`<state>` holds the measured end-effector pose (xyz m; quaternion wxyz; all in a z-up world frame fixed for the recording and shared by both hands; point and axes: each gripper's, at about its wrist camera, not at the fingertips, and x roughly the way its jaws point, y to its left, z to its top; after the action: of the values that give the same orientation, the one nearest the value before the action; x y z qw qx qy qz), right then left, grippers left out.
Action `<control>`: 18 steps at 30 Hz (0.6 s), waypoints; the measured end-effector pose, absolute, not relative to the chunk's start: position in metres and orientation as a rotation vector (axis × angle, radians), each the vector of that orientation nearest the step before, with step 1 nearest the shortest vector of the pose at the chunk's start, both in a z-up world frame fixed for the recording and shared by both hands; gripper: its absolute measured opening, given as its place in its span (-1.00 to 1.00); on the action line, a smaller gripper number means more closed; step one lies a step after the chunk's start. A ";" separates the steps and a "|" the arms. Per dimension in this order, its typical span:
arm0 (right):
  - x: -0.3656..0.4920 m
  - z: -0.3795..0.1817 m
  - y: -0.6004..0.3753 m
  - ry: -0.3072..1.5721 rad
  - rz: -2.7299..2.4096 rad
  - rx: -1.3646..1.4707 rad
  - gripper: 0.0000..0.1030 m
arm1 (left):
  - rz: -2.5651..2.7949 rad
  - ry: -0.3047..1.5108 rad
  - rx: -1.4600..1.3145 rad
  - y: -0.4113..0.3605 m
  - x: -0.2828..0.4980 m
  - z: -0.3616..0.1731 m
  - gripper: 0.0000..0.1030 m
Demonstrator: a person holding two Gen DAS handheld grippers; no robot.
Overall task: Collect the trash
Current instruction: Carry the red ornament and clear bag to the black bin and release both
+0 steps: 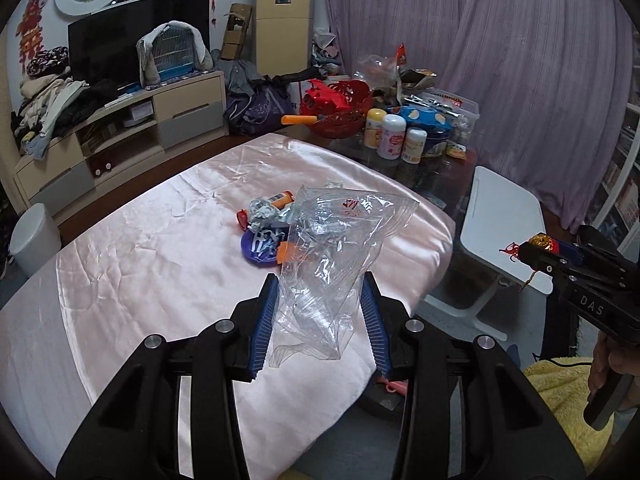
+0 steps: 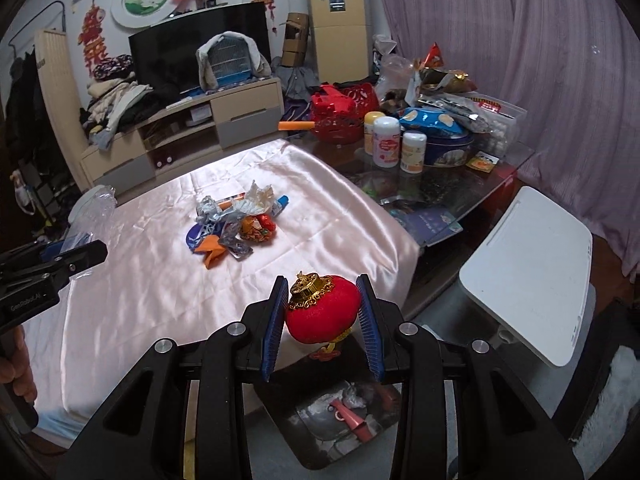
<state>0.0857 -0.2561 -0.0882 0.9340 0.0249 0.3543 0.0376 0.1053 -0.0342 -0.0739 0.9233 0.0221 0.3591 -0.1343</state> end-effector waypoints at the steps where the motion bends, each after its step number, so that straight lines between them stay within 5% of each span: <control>1: 0.080 -0.088 -0.261 0.723 0.070 0.055 -0.30 | -0.287 0.738 0.045 -0.039 0.100 -0.074 -0.23; 18: 0.045 -0.157 -0.305 0.864 0.023 0.139 -0.29 | -0.458 0.973 0.057 -0.123 0.075 -0.175 -0.23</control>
<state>0.0446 -0.3053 -0.1570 0.9058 0.0673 0.4182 0.0109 0.0749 -0.1234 -0.1748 0.8584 0.0272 0.4635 -0.2183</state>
